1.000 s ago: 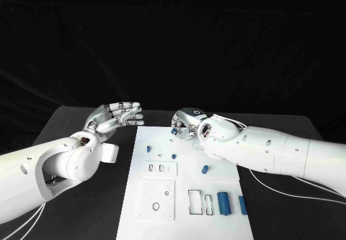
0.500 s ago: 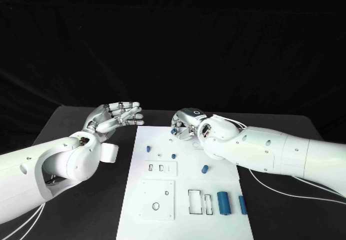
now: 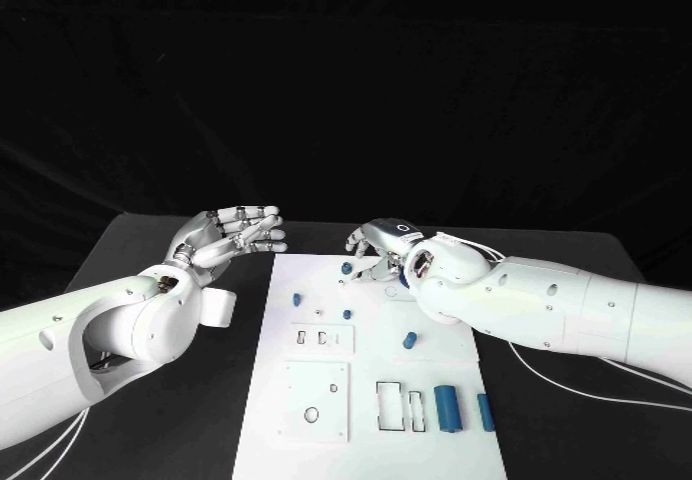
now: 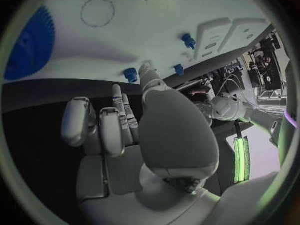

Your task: Assemble the parts on the task board

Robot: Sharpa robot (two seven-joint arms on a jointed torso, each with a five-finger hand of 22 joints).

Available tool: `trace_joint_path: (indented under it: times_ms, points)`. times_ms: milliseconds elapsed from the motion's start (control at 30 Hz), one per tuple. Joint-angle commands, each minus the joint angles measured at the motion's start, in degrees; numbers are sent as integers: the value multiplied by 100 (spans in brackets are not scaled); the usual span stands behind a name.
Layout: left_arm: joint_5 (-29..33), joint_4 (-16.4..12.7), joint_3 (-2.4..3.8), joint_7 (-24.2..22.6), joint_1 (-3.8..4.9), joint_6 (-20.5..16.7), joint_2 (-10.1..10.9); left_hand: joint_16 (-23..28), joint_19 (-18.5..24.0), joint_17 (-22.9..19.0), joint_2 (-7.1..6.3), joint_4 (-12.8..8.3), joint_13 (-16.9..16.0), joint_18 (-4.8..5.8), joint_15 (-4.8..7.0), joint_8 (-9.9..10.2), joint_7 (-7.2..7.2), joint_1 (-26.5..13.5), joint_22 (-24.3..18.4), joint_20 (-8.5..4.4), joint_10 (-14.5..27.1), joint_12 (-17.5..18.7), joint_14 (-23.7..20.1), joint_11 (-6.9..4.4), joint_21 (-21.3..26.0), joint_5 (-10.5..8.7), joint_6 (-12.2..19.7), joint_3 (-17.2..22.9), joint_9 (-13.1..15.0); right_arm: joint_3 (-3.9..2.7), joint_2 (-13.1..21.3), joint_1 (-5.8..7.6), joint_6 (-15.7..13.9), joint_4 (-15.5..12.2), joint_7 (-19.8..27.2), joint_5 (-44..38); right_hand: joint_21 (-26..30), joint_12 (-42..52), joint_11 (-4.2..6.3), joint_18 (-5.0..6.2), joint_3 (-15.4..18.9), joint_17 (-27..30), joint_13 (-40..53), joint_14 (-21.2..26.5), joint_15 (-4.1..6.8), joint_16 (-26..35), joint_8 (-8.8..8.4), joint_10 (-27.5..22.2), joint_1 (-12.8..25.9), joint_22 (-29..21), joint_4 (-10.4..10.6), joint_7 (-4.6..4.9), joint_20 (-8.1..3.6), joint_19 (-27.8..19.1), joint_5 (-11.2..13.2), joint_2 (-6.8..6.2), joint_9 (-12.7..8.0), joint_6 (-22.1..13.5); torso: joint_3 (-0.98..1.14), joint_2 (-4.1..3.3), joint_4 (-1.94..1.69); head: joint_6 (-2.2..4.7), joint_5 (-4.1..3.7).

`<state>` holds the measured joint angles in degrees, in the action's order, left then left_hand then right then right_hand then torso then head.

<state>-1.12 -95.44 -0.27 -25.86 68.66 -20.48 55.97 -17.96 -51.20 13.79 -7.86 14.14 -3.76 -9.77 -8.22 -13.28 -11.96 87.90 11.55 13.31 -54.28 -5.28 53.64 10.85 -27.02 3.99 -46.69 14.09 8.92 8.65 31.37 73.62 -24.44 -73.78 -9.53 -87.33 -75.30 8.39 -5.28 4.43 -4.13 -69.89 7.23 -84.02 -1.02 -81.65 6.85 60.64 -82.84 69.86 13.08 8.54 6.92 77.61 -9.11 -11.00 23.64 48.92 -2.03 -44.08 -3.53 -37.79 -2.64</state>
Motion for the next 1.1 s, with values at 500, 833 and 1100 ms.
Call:
trace_joint_path:
  times_ms: [500,833,1100]
  points:
    - [-21,57,3,-18,7,114,30,43,31,14,-24,-34,2,-51,2,24,-162,33,8,3,23,29,-58,13,-41,-24,23,-12,-6,-24,1674,186,275,-1083,-187,1664,-787,4701,239,-209,142,-1049,4662,-409,227,-539,676,1475,-2,1129,335,-72,-191,629,-3,-160,243,144,47,50,112,31,23]
    - [-21,83,2,-10,5,136,7,43,31,14,-24,-34,2,-51,2,24,-162,33,8,3,23,29,-58,13,-41,-24,23,-12,-6,-21,1720,173,636,-974,-296,1840,-1155,7886,104,-332,370,-1643,7974,-521,87,-741,1081,2709,108,1627,353,42,-69,962,-10,-113,307,-223,63,51,104,21,19]
    - [-21,91,1,-7,5,137,17,43,31,14,-24,-34,2,-51,2,24,-162,33,8,3,23,29,-58,13,-41,-24,23,-12,-6,-18,1609,92,684,-871,-330,1785,-1244,8050,96,-363,342,-1756,8153,-545,76,-773,1152,2838,106,1739,350,45,-56,1040,-10,-77,309,-222,51,45,114,-9,30]
